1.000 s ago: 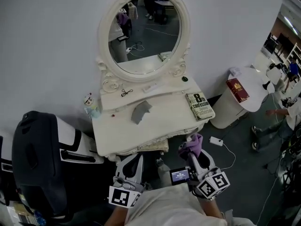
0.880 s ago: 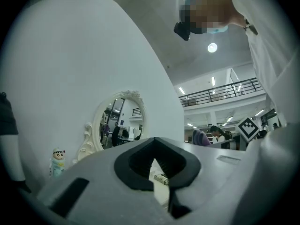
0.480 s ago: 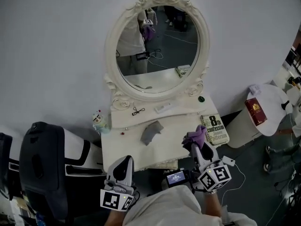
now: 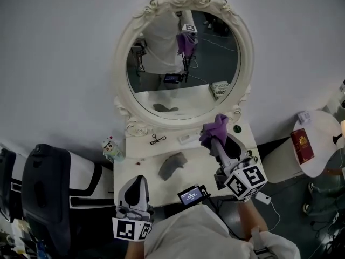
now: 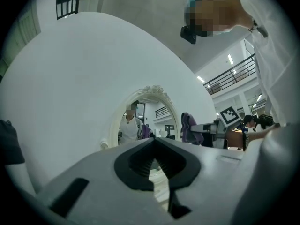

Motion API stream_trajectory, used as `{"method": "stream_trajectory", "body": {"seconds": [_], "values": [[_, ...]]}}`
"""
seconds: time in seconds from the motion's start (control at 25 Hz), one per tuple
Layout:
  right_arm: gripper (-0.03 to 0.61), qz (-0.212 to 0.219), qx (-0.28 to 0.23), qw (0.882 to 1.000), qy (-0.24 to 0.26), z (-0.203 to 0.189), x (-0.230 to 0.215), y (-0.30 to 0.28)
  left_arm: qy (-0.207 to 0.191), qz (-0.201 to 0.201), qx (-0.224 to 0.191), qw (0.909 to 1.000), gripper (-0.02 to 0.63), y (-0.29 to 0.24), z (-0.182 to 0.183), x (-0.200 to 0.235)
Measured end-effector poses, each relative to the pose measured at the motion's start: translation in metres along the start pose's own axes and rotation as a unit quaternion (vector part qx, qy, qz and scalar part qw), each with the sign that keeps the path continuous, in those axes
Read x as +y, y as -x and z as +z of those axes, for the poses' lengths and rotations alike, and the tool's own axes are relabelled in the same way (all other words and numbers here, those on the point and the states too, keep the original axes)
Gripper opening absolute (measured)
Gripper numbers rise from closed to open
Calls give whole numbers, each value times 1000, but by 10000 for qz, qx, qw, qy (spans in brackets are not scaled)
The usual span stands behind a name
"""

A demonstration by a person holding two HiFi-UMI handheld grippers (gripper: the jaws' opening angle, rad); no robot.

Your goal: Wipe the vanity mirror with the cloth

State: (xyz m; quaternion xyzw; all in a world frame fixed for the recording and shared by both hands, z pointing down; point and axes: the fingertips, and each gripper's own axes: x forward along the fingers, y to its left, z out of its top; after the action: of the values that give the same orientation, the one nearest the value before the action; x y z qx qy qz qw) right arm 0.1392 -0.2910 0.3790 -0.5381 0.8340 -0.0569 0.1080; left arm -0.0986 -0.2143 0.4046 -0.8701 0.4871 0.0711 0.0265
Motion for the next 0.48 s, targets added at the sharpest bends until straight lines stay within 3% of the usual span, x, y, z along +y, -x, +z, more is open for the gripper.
{"method": "stream_trajectory", "body": {"seconds": [0.2,0.32,0.48], "values": [[100,222,-357,9978,521,74,2,-71,-417,-233,-348,9983,8,-39,42,4],[100,351,-605,9956,631,115,17,-106,-471,-357,-635,9962,8,-56,71,10],[100,256,-811,9898,1141,148,37,-156,-585,-482,-905,9930,8,-66,103,21]]}}
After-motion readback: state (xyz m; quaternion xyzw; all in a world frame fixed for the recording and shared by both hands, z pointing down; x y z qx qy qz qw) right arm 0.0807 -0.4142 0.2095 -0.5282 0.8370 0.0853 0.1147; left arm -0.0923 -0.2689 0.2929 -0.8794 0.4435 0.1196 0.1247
